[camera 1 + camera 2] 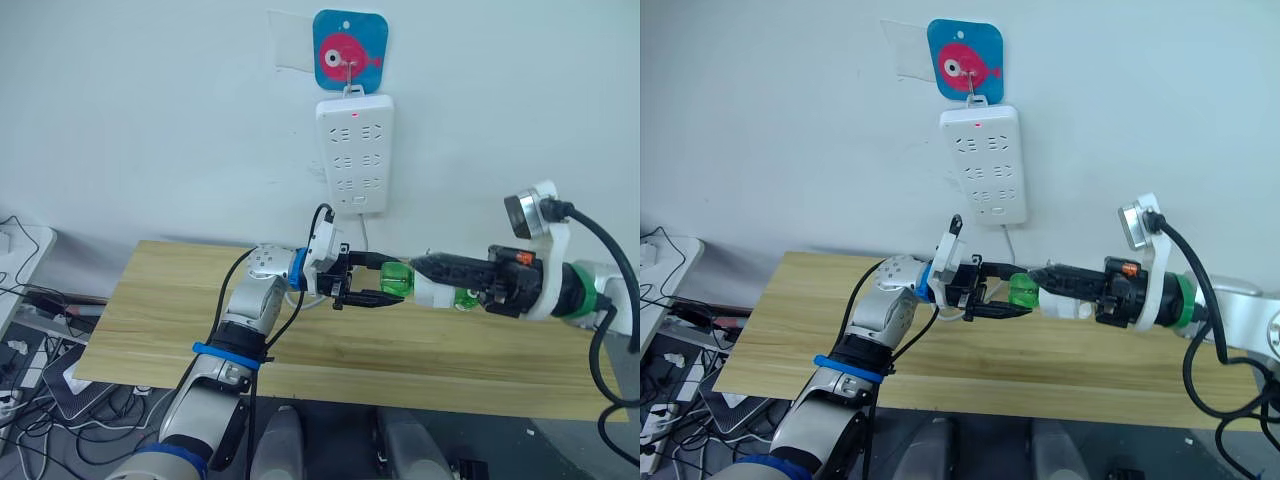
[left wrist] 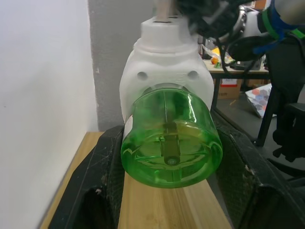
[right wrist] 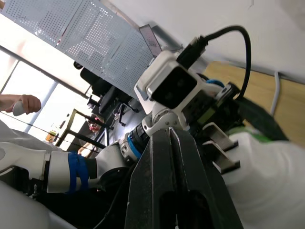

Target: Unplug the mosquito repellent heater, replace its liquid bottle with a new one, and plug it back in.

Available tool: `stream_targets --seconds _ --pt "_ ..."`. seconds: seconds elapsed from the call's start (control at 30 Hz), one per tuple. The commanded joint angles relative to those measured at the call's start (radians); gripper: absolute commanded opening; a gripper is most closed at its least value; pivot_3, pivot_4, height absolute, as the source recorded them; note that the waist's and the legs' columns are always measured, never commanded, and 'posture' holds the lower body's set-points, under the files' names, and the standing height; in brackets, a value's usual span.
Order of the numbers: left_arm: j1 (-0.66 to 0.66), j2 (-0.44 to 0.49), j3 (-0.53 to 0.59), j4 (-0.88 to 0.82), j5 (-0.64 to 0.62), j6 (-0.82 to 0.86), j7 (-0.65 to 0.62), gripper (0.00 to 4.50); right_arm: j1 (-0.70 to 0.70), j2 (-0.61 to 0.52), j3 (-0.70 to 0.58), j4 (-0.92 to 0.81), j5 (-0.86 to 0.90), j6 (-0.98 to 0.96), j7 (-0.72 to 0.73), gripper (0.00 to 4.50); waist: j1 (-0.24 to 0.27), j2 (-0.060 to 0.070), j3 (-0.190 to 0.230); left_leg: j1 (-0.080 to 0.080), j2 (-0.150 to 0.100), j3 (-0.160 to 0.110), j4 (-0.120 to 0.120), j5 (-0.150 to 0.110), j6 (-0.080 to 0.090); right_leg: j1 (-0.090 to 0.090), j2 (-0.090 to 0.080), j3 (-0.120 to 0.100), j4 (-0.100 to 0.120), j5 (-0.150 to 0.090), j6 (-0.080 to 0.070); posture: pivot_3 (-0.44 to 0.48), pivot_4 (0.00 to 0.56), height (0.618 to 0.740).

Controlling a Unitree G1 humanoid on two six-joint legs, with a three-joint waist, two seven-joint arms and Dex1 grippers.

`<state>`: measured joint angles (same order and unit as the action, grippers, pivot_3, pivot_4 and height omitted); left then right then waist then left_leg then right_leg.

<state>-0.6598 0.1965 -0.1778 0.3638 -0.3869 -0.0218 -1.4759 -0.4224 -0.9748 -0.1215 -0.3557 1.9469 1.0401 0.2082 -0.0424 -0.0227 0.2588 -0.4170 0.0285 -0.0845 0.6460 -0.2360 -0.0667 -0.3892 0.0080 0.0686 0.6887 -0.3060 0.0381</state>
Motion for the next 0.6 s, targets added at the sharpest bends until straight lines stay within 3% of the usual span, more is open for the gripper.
stream_targets --seconds 0.03,0.27,0.6 --pt "0.0 -0.005 -0.007 -0.039 -0.019 0.008 -0.011 2.28 -0.065 0.002 0.034 0.054 0.025 0.026 -0.06 0.07 -0.002 0.0 0.0 0.0 0.0 0.0 0.0 0.0 0.0 0.0 0.0 0.0 0.0 0.0 0.0 -0.068 0.238 0.74" --pt "0.003 -0.003 -0.005 -0.059 -0.037 0.035 -0.011 2.28 -0.104 -0.001 0.101 0.132 0.024 0.047 -0.165 0.07 -0.006 0.0 0.0 -0.001 0.0 0.0 0.0 0.0 0.0 0.0 -0.001 0.0 -0.001 0.0 0.0 -0.058 0.243 0.74" --pt "0.013 -0.005 0.002 -0.08 -0.046 0.051 -0.009 2.28 -0.085 0.025 0.103 0.176 -0.059 0.058 -0.188 0.07 -0.006 0.0 0.0 -0.001 0.0 0.0 0.0 0.0 0.0 0.0 0.0 0.0 -0.001 0.0 0.0 -0.056 0.247 0.74"
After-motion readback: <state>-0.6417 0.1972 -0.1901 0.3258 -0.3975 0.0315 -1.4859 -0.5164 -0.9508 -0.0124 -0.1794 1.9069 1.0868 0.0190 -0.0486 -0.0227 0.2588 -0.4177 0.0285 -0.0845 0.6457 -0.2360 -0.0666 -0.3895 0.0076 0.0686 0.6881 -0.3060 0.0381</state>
